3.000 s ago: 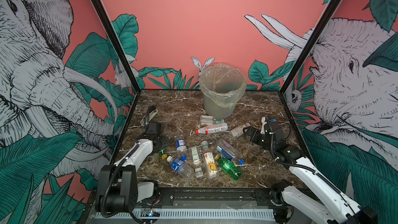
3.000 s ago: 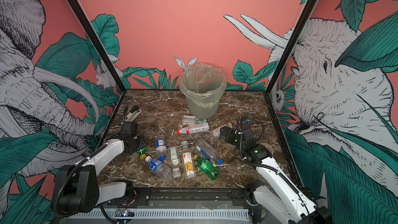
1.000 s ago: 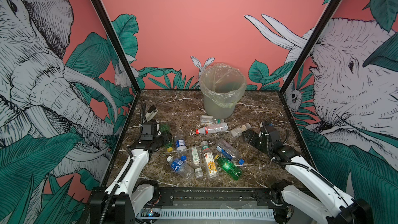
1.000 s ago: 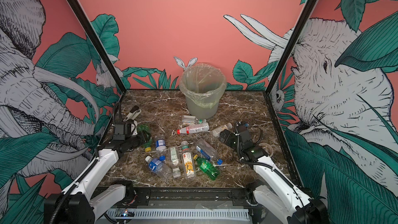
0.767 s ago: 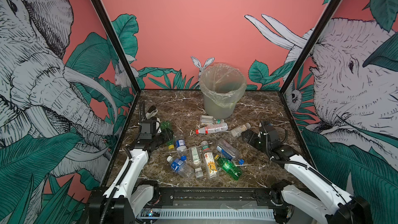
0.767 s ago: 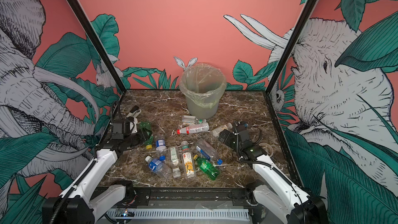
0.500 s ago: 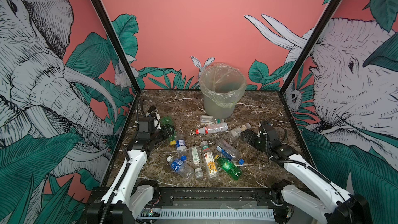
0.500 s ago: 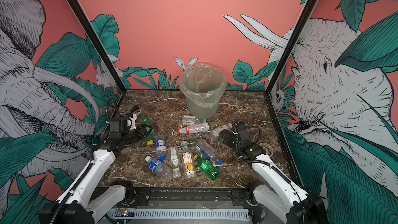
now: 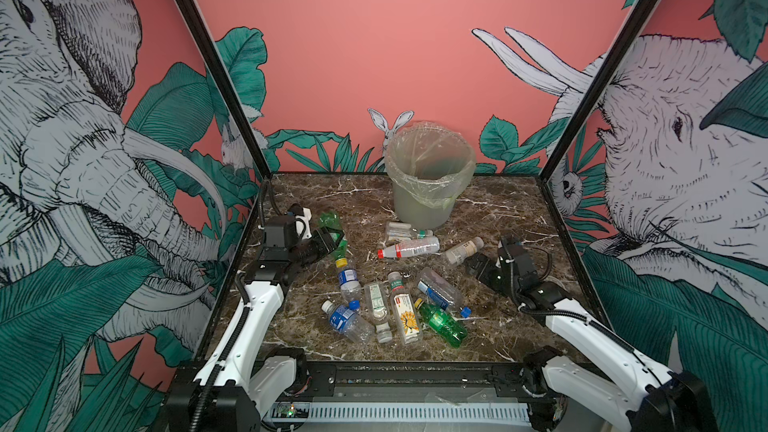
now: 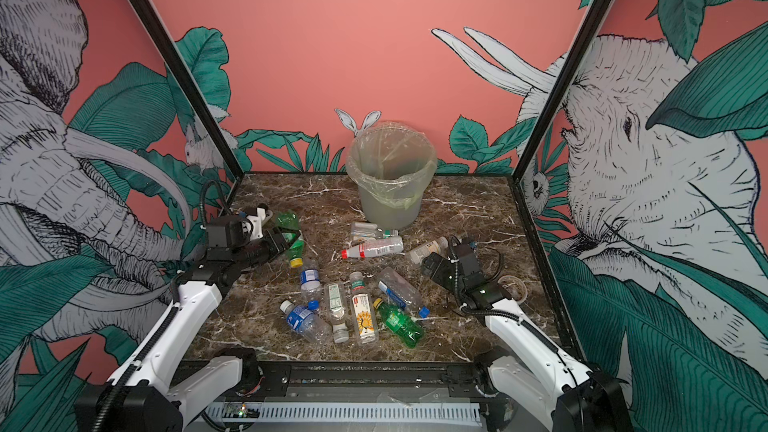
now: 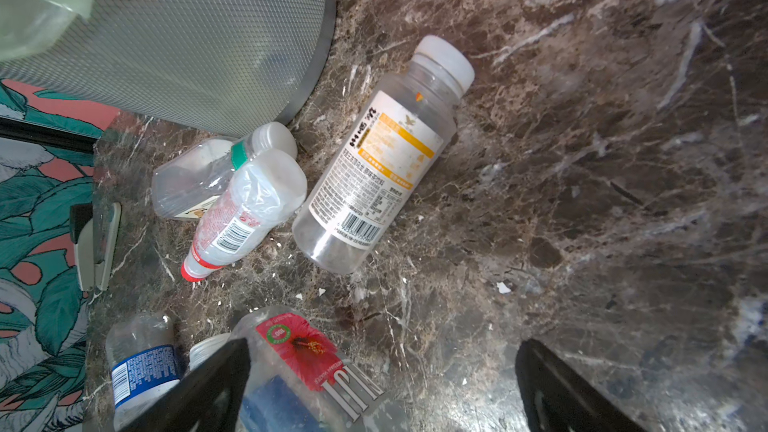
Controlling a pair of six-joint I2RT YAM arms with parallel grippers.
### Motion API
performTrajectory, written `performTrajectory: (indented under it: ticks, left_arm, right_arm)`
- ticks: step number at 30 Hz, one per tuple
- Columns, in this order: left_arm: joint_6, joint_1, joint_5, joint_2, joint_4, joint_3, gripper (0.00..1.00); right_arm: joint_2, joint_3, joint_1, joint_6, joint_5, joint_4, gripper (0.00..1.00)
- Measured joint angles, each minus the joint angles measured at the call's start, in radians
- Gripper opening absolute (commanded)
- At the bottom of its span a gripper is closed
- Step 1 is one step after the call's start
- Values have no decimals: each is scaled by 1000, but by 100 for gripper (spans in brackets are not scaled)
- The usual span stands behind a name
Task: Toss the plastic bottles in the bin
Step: 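Lift the green bottle with the left gripper toward the bin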
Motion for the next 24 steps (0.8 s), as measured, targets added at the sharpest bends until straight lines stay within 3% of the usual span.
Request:
performTrajectory:
  ticks: [11, 24]
  left_arm:
    - [-11, -118, 35, 103, 44, 150, 49]
    - [-22, -140, 37, 153, 144, 208, 49]
  right_arm:
    - [106, -15, -8, 6, -24, 73, 100]
    - [132, -15, -14, 34, -48, 119, 99]
